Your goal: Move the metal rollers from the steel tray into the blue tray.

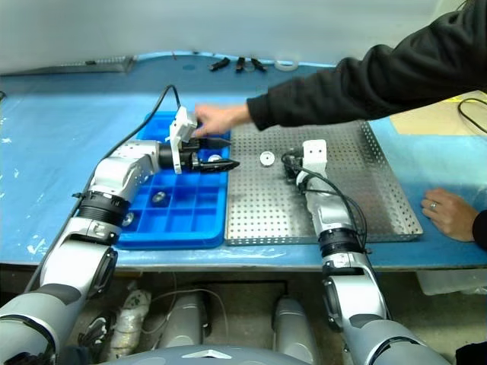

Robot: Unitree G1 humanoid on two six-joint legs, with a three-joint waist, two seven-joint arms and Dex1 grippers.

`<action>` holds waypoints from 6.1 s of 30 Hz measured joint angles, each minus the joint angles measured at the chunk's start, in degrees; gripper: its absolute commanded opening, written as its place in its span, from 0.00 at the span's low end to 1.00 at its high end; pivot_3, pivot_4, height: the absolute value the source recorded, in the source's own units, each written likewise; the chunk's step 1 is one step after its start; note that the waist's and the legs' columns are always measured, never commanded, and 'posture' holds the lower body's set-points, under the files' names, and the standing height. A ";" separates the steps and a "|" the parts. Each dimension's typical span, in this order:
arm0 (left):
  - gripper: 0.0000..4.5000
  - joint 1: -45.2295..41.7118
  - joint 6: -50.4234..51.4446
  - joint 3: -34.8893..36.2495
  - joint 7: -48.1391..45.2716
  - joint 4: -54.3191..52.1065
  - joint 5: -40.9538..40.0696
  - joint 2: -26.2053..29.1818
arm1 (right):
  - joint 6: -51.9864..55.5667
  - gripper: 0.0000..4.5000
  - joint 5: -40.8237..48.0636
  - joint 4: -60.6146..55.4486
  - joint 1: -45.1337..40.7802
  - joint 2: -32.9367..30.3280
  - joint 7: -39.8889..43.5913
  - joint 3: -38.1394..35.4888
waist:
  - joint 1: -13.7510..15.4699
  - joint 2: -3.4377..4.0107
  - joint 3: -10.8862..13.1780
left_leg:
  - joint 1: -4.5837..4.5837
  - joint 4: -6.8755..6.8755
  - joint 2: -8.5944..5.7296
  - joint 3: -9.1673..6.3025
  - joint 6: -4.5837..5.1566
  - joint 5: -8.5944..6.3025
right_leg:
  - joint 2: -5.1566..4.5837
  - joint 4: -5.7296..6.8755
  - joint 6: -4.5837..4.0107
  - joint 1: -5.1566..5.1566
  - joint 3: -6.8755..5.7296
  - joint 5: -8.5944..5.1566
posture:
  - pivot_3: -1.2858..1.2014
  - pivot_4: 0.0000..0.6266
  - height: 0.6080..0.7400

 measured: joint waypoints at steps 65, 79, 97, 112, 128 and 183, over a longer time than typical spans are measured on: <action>0.93 40.00 22.72 24.65 26.90 -49.86 -16.41 14.66 | 16.82 0.38 3.93 -15.88 -7.33 3.19 32.54 18.74 | 11.02 0.03 0.02 | -0.54 -1.17 0.33 -0.60 -0.81 0.39 | 0.06 -0.64 -0.09 -0.22 -1.31 -0.06 | 0.67 0.24 1.00; 0.93 32.84 21.49 19.25 24.31 -43.12 -16.18 15.65 | 16.02 0.88 3.19 -16.11 -6.57 2.74 28.29 17.41 | 10.55 0.02 0.01 | -0.54 -1.04 0.32 -0.59 -0.86 0.43 | 0.08 -0.51 -0.06 -0.23 -1.31 -0.04 | 0.61 0.24 1.00; 0.93 2.55 5.16 0.99 8.65 -9.46 -5.85 2.52 | 16.39 0.88 2.75 -26.39 0.62 -4.13 13.39 4.40 | 4.54 -0.02 -0.01 | -0.21 -0.92 0.11 -0.52 -1.15 0.74 | 0.06 0.18 -0.06 -0.21 -1.03 -0.03 | 0.45 0.24 1.00; 0.93 -7.86 -5.02 -1.15 -0.74 8.15 0.11 -5.12 | 5.78 0.88 1.89 -7.18 -1.29 -5.42 -1.14 -5.75 | -0.54 -0.02 -0.01 | 0.00 -0.74 0.08 -0.39 -0.53 0.50 | 0.10 0.16 -0.27 -0.11 -0.96 -0.12 | 0.42 0.24 1.00; 0.93 -3.90 -2.17 -0.77 -0.26 1.93 0.86 -2.80 | -12.42 1.00 -2.02 28.35 -14.11 -5.67 -12.95 -6.20 | 0.20 0.00 -0.01 | -0.33 -0.01 0.10 -0.32 0.12 0.13 | -0.05 0.17 -0.33 0.03 -1.07 -0.16 | 0.45 0.24 1.00; 0.93 40.97 21.65 24.08 24.25 -49.37 -13.92 12.55 | 19.32 0.38 7.28 -18.86 -9.91 2.65 35.66 15.95 | 9.10 0.06 0.03 | -0.83 -1.10 0.49 -0.61 -0.35 0.37 | 0.10 -0.71 -0.47 -0.31 -1.43 -0.26 | 0.70 0.24 1.00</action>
